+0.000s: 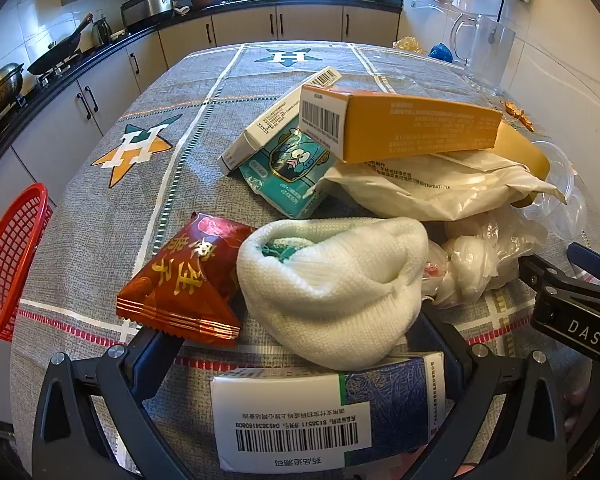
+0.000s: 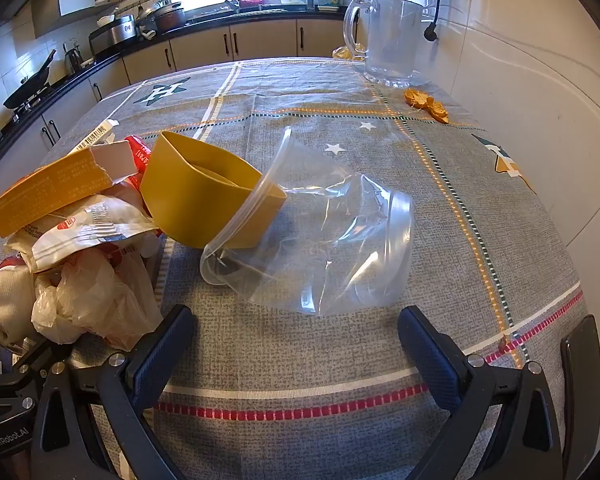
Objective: Collect trash
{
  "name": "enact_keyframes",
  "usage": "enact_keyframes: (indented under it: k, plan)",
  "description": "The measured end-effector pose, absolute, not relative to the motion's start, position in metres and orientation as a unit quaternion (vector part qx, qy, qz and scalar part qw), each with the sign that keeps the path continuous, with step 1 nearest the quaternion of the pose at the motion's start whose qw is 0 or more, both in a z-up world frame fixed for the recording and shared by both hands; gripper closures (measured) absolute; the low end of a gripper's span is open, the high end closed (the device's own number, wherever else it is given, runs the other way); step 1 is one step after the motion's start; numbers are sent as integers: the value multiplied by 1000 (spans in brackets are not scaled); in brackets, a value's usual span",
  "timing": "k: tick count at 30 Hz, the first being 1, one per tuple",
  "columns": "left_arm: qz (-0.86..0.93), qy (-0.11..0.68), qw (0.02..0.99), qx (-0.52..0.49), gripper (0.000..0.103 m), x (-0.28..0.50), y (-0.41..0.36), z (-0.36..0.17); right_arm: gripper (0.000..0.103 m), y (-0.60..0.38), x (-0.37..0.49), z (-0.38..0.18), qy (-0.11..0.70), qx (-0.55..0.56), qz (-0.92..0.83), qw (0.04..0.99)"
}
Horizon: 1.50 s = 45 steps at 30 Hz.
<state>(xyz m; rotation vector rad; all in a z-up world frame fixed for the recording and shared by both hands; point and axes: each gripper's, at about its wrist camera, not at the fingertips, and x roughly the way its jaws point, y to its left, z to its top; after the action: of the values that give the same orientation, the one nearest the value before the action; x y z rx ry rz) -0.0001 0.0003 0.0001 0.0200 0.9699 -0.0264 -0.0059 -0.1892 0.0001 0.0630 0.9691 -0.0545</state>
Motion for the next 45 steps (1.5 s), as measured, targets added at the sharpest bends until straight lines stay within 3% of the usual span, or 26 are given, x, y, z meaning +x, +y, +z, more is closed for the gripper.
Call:
enact_keyframes:
  k: [15, 28, 45]
  plan:
    - [2, 381, 923, 48, 0, -84, 12, 31, 0, -195, -50, 10, 471, 40, 30, 881]
    - [26, 298, 954, 23, 0, -162, 43, 53, 0, -185, -145, 54, 367, 30, 36, 929]
    - [40, 307, 951, 26, 0, -179, 51, 42, 0, -161, -187, 58, 331, 49, 90, 938]
